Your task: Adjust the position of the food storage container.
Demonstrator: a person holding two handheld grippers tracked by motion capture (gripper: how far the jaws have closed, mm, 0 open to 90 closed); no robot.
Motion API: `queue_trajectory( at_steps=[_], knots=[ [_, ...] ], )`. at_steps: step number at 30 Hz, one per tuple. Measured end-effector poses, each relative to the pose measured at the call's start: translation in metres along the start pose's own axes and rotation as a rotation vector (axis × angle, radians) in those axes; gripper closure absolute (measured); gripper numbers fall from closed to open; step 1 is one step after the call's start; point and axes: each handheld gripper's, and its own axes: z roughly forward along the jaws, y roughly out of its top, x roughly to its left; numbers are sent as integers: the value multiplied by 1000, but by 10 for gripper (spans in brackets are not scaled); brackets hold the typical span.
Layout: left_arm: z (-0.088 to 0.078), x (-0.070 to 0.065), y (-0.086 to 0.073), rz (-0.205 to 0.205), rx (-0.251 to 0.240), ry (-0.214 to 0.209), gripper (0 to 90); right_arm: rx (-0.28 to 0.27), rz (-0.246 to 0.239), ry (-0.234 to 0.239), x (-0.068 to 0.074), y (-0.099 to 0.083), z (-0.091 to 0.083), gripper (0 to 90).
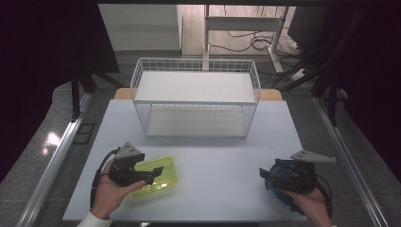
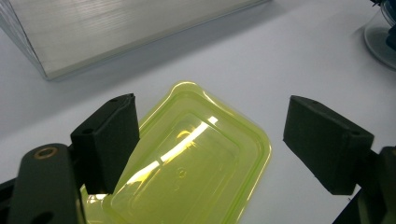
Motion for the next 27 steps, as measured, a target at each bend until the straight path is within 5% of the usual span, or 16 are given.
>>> queue_trajectory(
  at_steps=[13,27],
  knots=[
    [1,-3,-3,5,18,11,177,15,4,-20,-7,2,-3,232],
    [3,-4,-4,9,30,4,169,3,29,-82,-40,4,-37,257]
  ],
)
